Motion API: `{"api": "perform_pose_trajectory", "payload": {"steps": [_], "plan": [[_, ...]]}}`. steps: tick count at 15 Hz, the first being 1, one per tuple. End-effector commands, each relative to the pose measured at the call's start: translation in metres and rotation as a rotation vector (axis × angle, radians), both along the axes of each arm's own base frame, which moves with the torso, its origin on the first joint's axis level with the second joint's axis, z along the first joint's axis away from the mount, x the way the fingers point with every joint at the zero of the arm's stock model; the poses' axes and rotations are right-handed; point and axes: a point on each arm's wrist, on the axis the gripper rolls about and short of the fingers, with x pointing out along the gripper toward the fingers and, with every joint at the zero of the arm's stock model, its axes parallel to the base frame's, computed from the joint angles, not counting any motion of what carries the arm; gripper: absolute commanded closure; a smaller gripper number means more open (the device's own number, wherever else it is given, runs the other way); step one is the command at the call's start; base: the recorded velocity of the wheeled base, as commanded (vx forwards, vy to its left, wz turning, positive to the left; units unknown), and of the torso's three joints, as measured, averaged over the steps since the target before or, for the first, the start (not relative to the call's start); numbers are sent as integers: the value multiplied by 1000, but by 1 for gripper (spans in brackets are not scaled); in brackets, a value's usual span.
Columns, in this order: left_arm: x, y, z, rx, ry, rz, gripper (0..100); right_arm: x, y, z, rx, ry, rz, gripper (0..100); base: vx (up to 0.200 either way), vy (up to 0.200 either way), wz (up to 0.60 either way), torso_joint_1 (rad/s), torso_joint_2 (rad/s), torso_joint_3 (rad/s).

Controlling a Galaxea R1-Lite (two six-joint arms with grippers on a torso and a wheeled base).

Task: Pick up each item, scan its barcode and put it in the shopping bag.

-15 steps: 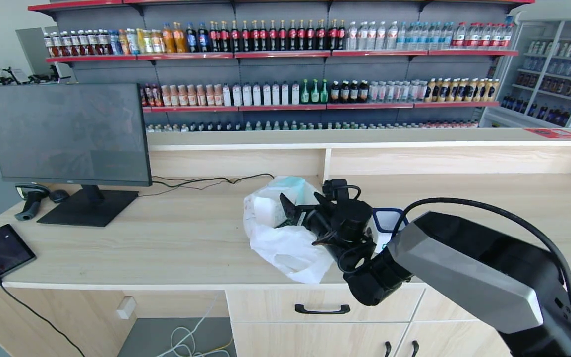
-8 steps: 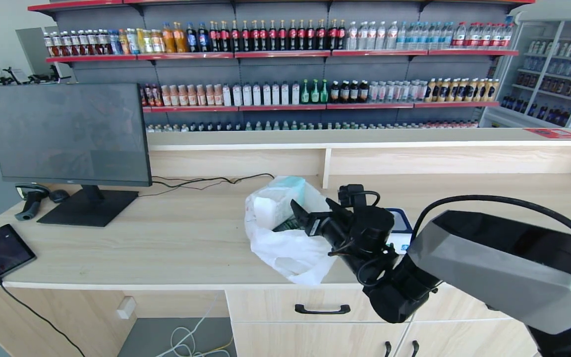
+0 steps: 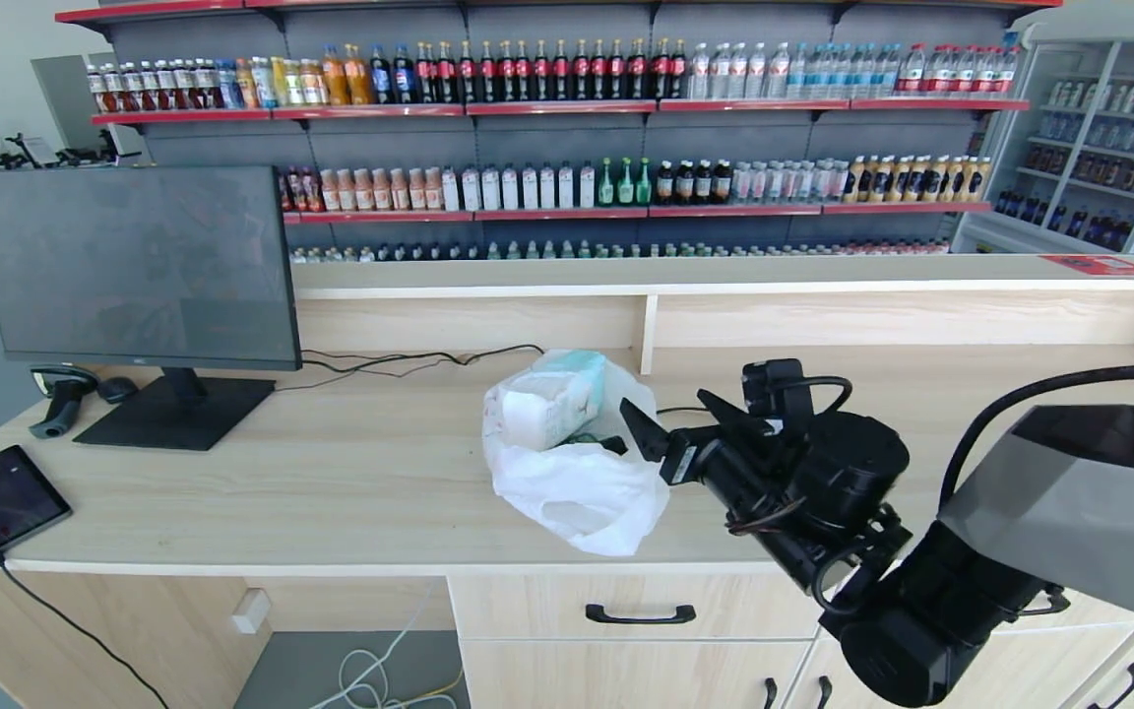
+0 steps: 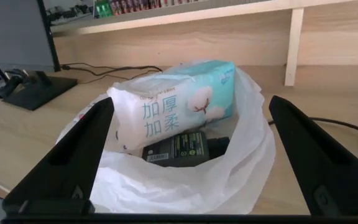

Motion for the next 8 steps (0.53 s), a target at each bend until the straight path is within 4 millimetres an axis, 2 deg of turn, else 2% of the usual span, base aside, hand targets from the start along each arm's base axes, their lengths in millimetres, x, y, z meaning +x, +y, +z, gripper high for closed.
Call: {"api": "perform_pose_trajectory", "payload": {"steps": [1, 4, 8], "plan": [[0, 0, 0, 0, 1, 0, 0, -41, -18, 20, -24, 6, 21, 0, 0, 0, 0, 0, 0, 0], [0, 0, 0, 0, 1, 0, 0, -84, -36, 26, -55, 39, 56, 0, 0, 0, 0, 0, 0, 0], [0, 0, 0, 1, 1, 0, 0, -114, -58, 39, -68, 13, 54, 0, 0, 0, 0, 0, 0, 0]]}}
